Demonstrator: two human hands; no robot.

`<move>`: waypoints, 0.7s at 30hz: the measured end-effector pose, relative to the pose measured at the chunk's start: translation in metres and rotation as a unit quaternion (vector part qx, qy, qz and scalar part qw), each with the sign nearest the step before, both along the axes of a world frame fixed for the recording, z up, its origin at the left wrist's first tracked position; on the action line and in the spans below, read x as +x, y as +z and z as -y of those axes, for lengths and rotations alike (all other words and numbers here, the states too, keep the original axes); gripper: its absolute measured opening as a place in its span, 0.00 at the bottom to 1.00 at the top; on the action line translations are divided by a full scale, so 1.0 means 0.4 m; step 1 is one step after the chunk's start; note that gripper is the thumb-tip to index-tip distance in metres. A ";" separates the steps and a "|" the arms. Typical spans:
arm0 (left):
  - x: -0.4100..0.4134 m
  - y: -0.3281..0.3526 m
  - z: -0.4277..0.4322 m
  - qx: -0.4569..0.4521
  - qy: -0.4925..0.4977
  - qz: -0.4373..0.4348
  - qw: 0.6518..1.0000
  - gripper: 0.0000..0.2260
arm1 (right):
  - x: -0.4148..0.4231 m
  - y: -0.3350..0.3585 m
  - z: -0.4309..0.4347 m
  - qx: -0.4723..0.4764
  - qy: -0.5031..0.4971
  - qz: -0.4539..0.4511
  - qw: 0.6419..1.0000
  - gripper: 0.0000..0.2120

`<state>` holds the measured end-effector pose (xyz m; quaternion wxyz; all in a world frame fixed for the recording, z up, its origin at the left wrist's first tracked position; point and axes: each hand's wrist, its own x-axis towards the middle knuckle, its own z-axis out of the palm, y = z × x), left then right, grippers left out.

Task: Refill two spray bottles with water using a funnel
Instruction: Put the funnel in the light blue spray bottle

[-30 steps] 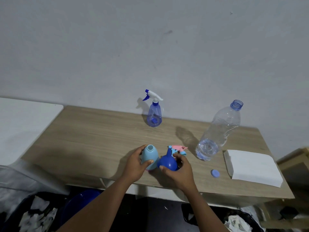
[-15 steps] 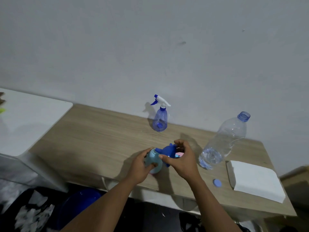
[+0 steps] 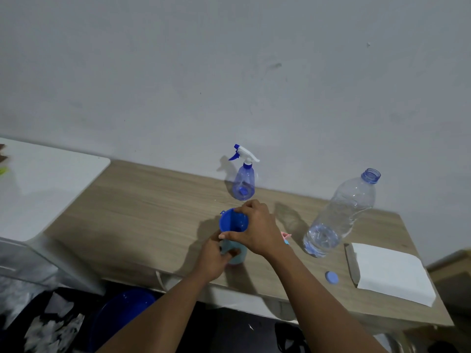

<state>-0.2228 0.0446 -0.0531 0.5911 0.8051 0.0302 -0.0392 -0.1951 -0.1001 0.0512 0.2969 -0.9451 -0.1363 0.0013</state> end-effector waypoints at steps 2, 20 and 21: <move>-0.001 0.002 0.000 0.009 -0.001 0.000 1.000 0.18 | 0.000 -0.009 -0.004 -0.006 -0.012 -0.004 1.000 0.39; -0.020 0.039 0.018 0.033 -0.003 0.006 0.999 0.22 | -0.086 -0.102 0.147 0.314 -0.281 0.014 0.907 0.17; -0.020 0.042 0.020 0.035 -0.003 0.000 0.999 0.23 | -0.100 -0.118 0.181 0.326 -0.331 0.032 0.885 0.13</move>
